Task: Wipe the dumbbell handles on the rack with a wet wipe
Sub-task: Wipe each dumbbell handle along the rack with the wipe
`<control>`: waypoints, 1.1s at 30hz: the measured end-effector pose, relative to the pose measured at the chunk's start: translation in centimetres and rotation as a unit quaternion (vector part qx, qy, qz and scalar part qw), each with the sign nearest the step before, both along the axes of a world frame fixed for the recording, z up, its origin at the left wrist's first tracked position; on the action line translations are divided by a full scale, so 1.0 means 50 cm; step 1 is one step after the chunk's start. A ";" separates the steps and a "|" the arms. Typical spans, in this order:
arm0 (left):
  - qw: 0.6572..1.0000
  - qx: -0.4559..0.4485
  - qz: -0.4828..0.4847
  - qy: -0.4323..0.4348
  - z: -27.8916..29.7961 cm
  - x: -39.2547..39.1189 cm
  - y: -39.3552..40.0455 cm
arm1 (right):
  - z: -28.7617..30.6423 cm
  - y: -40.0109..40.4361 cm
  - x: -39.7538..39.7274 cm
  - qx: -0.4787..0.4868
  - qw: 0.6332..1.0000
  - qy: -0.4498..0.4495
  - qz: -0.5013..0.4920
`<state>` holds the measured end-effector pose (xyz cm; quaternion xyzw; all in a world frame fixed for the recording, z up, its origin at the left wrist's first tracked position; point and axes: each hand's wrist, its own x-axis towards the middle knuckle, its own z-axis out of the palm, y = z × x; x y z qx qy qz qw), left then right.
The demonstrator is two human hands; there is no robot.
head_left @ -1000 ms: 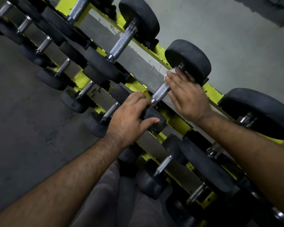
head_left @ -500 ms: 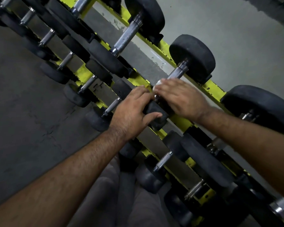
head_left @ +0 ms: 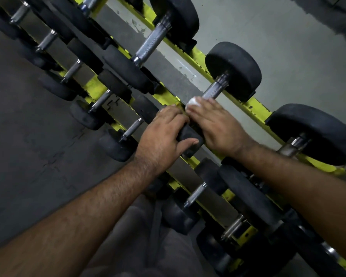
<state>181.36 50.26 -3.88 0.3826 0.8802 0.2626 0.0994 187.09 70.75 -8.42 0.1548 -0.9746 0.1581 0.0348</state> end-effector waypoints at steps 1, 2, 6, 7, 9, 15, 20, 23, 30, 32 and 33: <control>1.000 -0.006 -0.003 0.003 0.001 -0.001 0.000 | 0.002 0.003 -0.003 0.002 1.000 -0.010 0.022; 1.000 -0.015 -0.005 0.007 0.003 0.000 0.001 | 0.009 0.018 -0.012 0.006 1.000 -0.005 0.013; 0.999 -0.037 -0.007 0.008 0.006 0.005 0.004 | 0.021 0.031 -0.021 -0.001 0.991 0.018 -0.136; 0.999 -0.037 -0.006 0.006 0.006 0.006 0.005 | 0.011 0.008 -0.012 0.005 0.994 0.013 -0.106; 0.999 -0.037 -0.001 0.008 0.005 0.009 0.007 | 0.003 -0.008 0.000 0.019 1.000 -0.006 -0.010; 0.996 -0.065 0.000 0.053 0.005 0.041 0.021 | 0.030 0.011 -0.021 0.039 0.988 0.017 -0.147; 0.996 -0.069 -0.017 0.052 0.008 0.047 0.020 | 0.053 0.026 -0.021 0.062 0.995 0.000 -0.082; 0.998 -0.022 -0.049 -0.024 0.019 0.014 -0.002 | 0.065 0.012 -0.032 0.077 0.982 -0.010 -0.174; 0.984 -0.019 -0.055 -0.171 0.037 -0.099 -0.022 | 0.072 0.024 -0.029 0.083 0.985 -0.026 -0.149; 0.980 -0.033 -0.058 -0.190 0.033 -0.105 -0.015 | 0.074 0.006 -0.027 0.084 0.977 -0.039 -0.194; 0.979 -0.036 -0.056 -0.193 0.034 -0.104 -0.013 | 0.070 -0.013 -0.021 0.085 0.980 -0.052 -0.175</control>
